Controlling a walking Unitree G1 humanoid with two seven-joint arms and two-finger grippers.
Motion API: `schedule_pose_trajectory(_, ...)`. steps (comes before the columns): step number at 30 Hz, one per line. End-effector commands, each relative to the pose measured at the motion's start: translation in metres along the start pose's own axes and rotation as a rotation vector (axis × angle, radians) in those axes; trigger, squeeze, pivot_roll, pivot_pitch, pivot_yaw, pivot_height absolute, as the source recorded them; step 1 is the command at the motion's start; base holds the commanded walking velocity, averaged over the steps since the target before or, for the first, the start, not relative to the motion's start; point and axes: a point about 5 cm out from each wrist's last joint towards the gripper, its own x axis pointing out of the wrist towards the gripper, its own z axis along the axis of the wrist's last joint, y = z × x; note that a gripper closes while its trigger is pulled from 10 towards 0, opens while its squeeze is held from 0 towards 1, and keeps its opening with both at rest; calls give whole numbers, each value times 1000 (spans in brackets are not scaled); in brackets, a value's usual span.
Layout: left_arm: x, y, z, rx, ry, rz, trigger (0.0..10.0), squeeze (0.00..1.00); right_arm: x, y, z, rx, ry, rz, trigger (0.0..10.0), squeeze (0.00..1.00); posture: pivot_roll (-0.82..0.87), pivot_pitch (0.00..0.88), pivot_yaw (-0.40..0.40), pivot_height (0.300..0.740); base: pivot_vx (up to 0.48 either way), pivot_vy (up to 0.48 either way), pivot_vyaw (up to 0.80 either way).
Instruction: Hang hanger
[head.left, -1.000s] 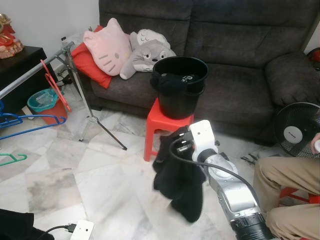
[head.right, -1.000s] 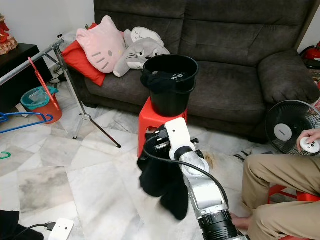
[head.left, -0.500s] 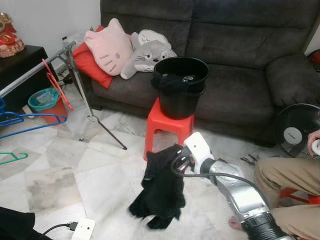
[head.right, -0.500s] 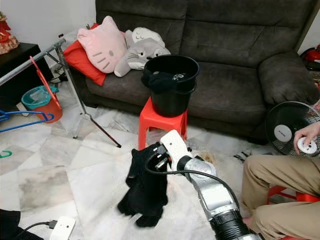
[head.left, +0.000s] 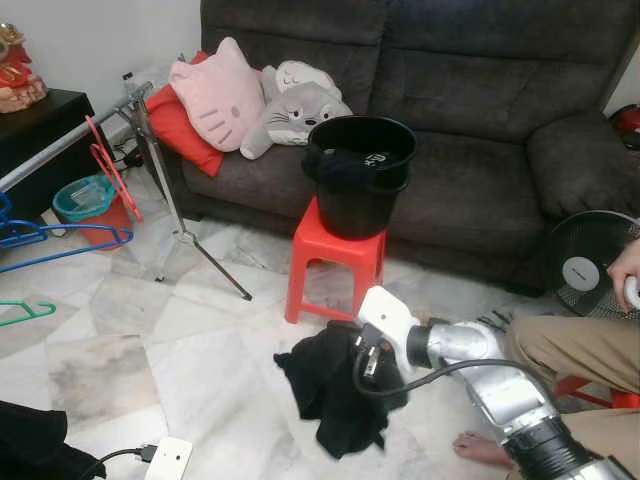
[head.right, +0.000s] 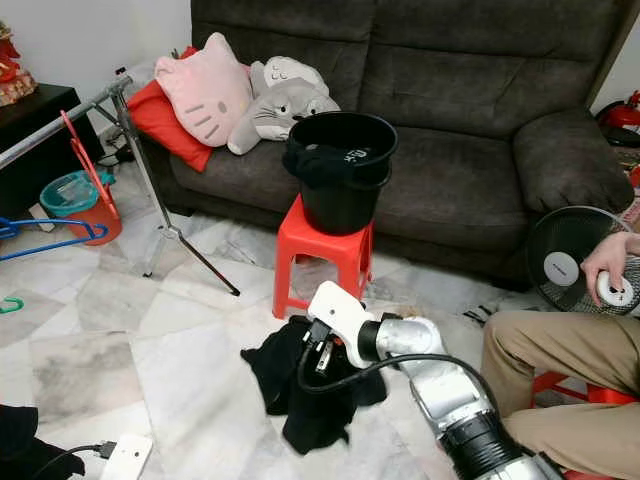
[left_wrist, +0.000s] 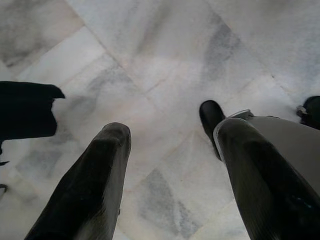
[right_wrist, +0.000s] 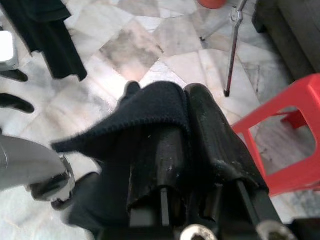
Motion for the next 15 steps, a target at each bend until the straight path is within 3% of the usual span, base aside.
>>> schedule_pose_trajectory(1,0,0,-1,-17,13,-14,10000,0,0,0,8,-44,-16,62,10000,0,-101,0,1,740,0,0,0)
schedule_pose_trajectory(6,1,-3,3,-5,-2,-55,10000,0,-1,1,5,-62,2,143,10000,0,-86,0,-15,740,0,0,0)
schedule_pose_trajectory(11,1,-5,6,70,1,-82,10000,0,-1,-1,3,-64,11,161,10000,0,-80,0,-24,740,0,0,0)
schedule_pose_trajectory(13,4,2,25,117,-60,-78,10000,0,-1,-2,3,-68,16,157,10000,0,-80,0,-28,740,0,0,0)
schedule_pose_trajectory(14,4,11,50,146,-136,-87,10000,0,-1,-5,3,-74,17,138,10000,0,-78,0,-31,740,0,0,0)
schedule_pose_trajectory(15,1,28,90,178,-280,-87,10000,0,0,-15,4,-80,19,53,10000,0,-74,0,-36,740,0,0,0)
